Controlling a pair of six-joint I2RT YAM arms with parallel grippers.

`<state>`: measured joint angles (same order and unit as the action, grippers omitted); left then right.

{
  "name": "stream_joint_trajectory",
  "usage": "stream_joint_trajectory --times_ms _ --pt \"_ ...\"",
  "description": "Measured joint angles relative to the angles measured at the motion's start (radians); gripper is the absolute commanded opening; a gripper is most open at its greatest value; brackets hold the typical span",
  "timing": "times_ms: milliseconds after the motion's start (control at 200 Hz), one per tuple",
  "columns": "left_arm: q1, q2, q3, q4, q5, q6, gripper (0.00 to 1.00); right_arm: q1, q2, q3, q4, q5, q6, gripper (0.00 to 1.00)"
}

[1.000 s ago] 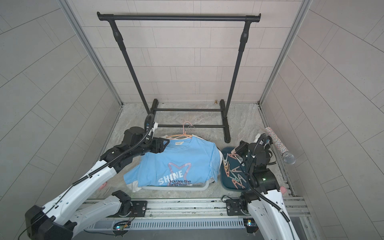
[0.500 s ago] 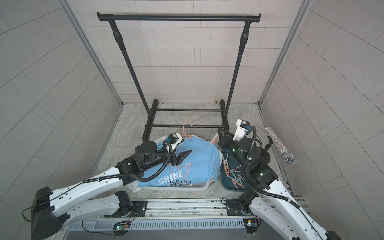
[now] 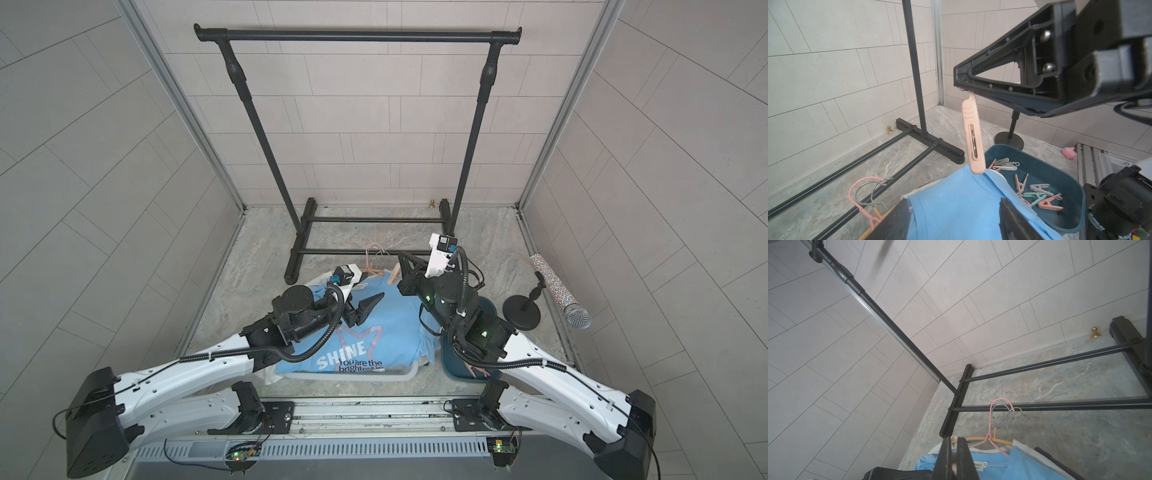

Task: Use clothespins to secure the t-shirt on both sides of the hanger
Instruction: Open the clothespin.

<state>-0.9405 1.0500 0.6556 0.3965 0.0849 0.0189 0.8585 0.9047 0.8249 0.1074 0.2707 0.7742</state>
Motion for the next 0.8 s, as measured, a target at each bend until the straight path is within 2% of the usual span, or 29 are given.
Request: stream_joint_trajectory --times_ms 135,305,510,726,801 --pt "0.0 0.0 -0.002 0.021 -0.001 0.002 0.63 0.04 0.025 0.0 0.053 0.003 0.0 0.0" --pt "0.0 0.0 -0.002 0.027 0.008 0.021 0.44 0.081 0.055 0.0 0.083 0.005 0.001 0.0" --pt "0.0 0.003 -0.006 0.043 0.029 0.043 0.35 0.097 0.055 -0.004 0.114 0.01 0.004 0.0" --pt "0.0 0.003 -0.026 0.082 0.038 0.047 0.35 0.099 0.053 -0.016 0.113 0.016 0.009 0.0" --pt "0.0 0.002 -0.029 0.087 0.039 0.046 0.27 0.101 0.053 -0.016 0.114 0.018 0.01 0.0"
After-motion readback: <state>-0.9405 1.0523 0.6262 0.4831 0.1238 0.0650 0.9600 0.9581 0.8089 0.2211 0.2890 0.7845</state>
